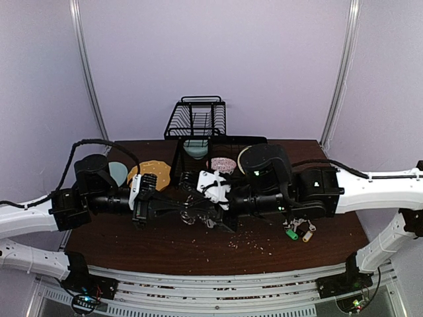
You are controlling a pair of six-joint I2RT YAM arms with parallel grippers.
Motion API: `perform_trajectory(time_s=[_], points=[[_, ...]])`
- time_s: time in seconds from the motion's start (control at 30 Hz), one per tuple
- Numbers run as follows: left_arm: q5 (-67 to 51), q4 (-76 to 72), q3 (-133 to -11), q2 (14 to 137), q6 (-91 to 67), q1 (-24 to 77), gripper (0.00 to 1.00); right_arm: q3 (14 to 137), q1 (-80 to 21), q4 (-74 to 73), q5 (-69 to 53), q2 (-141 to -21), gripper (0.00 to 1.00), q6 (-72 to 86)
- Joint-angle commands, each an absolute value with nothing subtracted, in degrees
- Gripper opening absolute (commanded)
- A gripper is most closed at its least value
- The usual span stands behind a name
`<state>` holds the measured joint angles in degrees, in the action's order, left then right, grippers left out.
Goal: Put the keys on the keyring
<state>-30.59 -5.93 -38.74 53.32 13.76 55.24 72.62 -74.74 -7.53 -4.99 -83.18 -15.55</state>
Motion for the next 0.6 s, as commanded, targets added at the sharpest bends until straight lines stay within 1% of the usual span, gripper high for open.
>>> perform_trajectory(time_s=[0.0,0.03,0.07,0.1,0.13,0.17,0.2,0.43,0.47,0.57], points=[[-29.01,-8.11,-38.03,53.62,14.22,55.37,0.00,73.53,-74.88,-4.08,-7.16,-83.58,0.00,-15.82],[-28.93,-8.22,-38.05,53.77,14.12,55.37,0.11,73.44,-74.89,-3.66,-7.32,-83.58,0.00,-15.74],[-28.99,-8.29,-38.06,53.79,13.94,55.38,0.17,73.27,-74.88,-3.20,-7.44,-83.58,0.00,-15.73],[-29.05,-8.53,-38.06,53.77,13.85,55.44,0.18,73.22,-74.85,-2.98,-7.51,-83.67,0.00,-15.73],[-29.09,-8.72,-37.99,53.73,13.70,55.43,0.15,73.29,-74.90,-2.91,-7.60,-83.79,0.00,-15.81],[-29.35,-8.79,-37.97,53.64,13.63,55.38,0.09,73.44,-74.90,-2.90,-7.60,-83.95,0.00,-15.74],[-29.39,-8.79,-37.97,53.53,13.61,55.37,0.00,73.60,-74.88,-2.90,-7.73,-84.08,0.00,-15.71],[-28.31,-9.15,-36.84,51.22,14.38,55.37,0.00,72.80,-74.88,-3.84,-6.26,-82.45,0.00,-16.00],[-27.53,-9.21,-36.83,50.89,14.41,55.37,0.00,72.06,-74.88,-3.53,-5.54,-81.52,0.03,-15.97],[-26.34,-9.56,-36.64,49.08,15.17,55.37,0.00,68.67,-74.51,-2.71,-6.23,-77.68,0.18,-15.98]])
